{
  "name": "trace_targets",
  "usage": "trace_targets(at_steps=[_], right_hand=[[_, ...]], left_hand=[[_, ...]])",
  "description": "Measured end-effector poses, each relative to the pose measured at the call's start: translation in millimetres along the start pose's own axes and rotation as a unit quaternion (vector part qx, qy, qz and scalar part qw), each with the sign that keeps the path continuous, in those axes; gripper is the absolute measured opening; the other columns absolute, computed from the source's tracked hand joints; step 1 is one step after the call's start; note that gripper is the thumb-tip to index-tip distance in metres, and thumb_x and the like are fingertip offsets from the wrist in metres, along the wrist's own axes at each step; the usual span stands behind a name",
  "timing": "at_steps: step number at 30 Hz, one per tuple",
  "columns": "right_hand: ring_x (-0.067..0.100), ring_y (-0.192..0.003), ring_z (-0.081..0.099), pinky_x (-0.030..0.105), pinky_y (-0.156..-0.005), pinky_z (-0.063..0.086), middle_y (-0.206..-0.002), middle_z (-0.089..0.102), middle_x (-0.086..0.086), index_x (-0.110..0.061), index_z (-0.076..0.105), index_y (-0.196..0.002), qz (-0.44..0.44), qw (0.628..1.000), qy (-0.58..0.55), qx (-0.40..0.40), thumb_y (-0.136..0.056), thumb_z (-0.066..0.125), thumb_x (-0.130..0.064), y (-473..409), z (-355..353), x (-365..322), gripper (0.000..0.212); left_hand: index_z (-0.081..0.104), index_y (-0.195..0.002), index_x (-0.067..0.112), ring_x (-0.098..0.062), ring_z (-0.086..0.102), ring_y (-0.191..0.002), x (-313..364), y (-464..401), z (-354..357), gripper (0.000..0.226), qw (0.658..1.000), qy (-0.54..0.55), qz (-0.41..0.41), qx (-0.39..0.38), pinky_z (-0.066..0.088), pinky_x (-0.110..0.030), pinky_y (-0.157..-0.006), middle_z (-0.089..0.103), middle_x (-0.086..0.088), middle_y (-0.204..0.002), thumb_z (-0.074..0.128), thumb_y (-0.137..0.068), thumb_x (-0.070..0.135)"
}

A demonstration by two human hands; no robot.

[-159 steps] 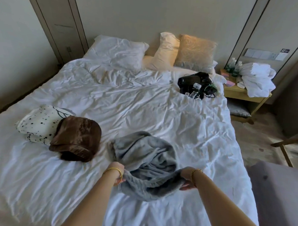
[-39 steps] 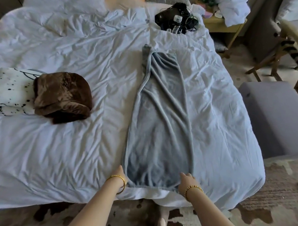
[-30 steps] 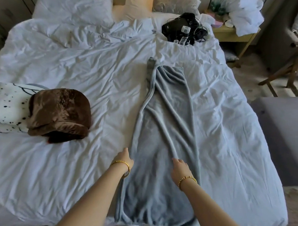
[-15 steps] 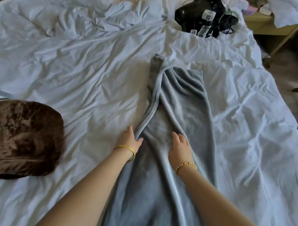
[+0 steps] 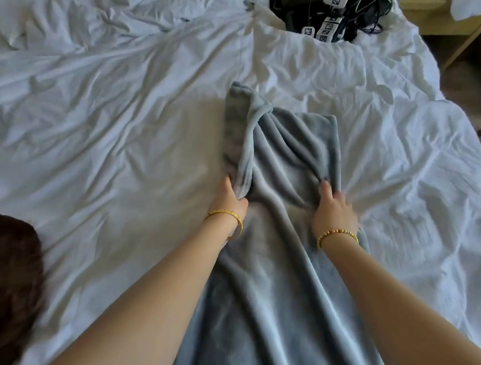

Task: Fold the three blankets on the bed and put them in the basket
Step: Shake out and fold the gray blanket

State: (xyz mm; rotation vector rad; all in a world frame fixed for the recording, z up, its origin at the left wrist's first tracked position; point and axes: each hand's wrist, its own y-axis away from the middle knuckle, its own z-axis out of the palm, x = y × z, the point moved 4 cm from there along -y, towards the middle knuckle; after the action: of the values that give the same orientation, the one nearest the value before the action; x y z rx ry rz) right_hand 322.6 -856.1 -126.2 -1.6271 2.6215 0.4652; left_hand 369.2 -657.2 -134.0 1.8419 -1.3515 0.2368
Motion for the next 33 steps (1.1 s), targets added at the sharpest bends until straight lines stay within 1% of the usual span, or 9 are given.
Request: trace_targets(at_steps=[4,9,12,15,17,20,26,30,33], right_hand=[[0.041,-0.093,0.054,0.041,-0.077,0.045,-0.11,0.046,0.02,-0.018,0.055,-0.12,0.033,0.997,-0.04,0.065,-0.088,0.042,-0.009,2,-10,34,0.035],[0.037,-0.113,0.038,0.045,-0.099,0.03,-0.121,0.042,0.019,-0.014,0.053,-0.124,0.048,0.991,-0.048,0.115,-0.088,0.043,-0.009,7,-25,41,0.038],[0.036,-0.121,0.038,0.043,-0.103,0.028,-0.131,0.046,0.015,-0.011,0.047,-0.133,-0.054,0.972,-0.17,0.15,-0.093,0.044,-0.022,10,-34,-8,0.041],[0.032,-0.132,0.034,0.042,-0.107,0.027,-0.141,0.04,0.014,-0.009,0.03,-0.142,-0.015,0.967,-0.248,0.059,-0.092,0.047,-0.045,1,-23,-36,0.064],[0.032,-0.129,0.036,0.043,-0.104,0.029,-0.139,0.042,0.013,-0.01,0.033,-0.138,0.002,0.98,-0.199,-0.013,-0.088,0.052,-0.049,-6,-12,-46,0.066],[0.035,-0.108,0.054,0.039,-0.086,0.035,-0.111,0.061,0.015,-0.014,0.045,-0.1,-0.027,0.982,-0.186,-0.005,-0.092,0.048,-0.036,-7,-9,-51,0.024],[0.037,-0.098,0.055,0.026,-0.064,0.026,-0.112,0.057,0.026,0.004,0.04,-0.118,0.239,0.821,-0.46,0.239,-0.096,0.036,-0.016,-14,-51,17,0.03],[0.014,-0.059,0.04,0.02,-0.055,0.023,-0.078,0.047,0.003,0.002,0.039,-0.114,0.234,0.829,-0.462,0.21,-0.097,0.036,-0.018,-13,-48,29,0.027],[0.016,-0.066,0.044,0.023,-0.063,0.03,-0.081,0.047,0.0,-0.001,0.038,-0.115,0.22,0.817,-0.493,0.202,-0.096,0.037,-0.019,-9,-43,23,0.026]], left_hand=[[0.037,-0.14,0.026,-0.037,0.054,-0.106,18,29,10,0.051,0.968,-0.155,0.176,0.087,0.044,-0.039,-0.08,0.047,-0.015,-0.128,0.045,-0.09,0.017],[0.046,-0.128,0.025,-0.033,0.047,-0.105,20,69,57,0.037,0.889,-0.319,0.329,0.005,0.042,-0.038,-0.085,0.036,-0.012,-0.132,0.041,-0.091,0.024],[0.046,-0.131,0.026,-0.031,0.038,-0.119,10,70,60,0.045,0.904,-0.302,0.304,-0.009,0.034,-0.038,-0.1,0.03,-0.012,-0.142,0.044,-0.089,0.042],[0.06,-0.115,0.014,-0.029,0.04,-0.124,9,63,50,0.037,0.95,-0.122,0.286,-0.025,0.033,-0.034,-0.105,0.047,-0.015,-0.133,0.039,-0.094,0.036],[0.057,-0.101,0.007,-0.03,0.052,-0.11,9,48,38,0.017,0.98,0.099,0.171,-0.015,0.04,-0.033,-0.094,0.058,-0.017,-0.113,0.042,-0.094,0.014],[0.051,-0.11,0.009,-0.027,0.056,-0.104,-4,23,28,0.02,0.967,0.248,-0.047,-0.018,0.041,-0.028,-0.092,0.06,-0.012,-0.111,0.05,-0.091,0.012],[0.062,-0.117,0.018,-0.013,0.051,-0.093,9,7,16,0.052,0.987,0.077,-0.008,-0.14,0.035,-0.021,-0.083,0.056,0.004,-0.1,0.052,-0.085,0.058],[0.065,-0.104,0.014,-0.016,0.052,-0.094,22,-1,1,0.024,0.981,0.144,0.004,-0.132,0.036,-0.024,-0.08,0.056,-0.004,-0.095,0.052,-0.093,0.03],[0.061,-0.105,-0.001,-0.03,0.055,-0.107,24,-3,-22,0.034,0.974,0.217,-0.046,0.035,0.042,-0.034,-0.09,0.058,-0.018,-0.104,0.037,-0.096,0.021]])
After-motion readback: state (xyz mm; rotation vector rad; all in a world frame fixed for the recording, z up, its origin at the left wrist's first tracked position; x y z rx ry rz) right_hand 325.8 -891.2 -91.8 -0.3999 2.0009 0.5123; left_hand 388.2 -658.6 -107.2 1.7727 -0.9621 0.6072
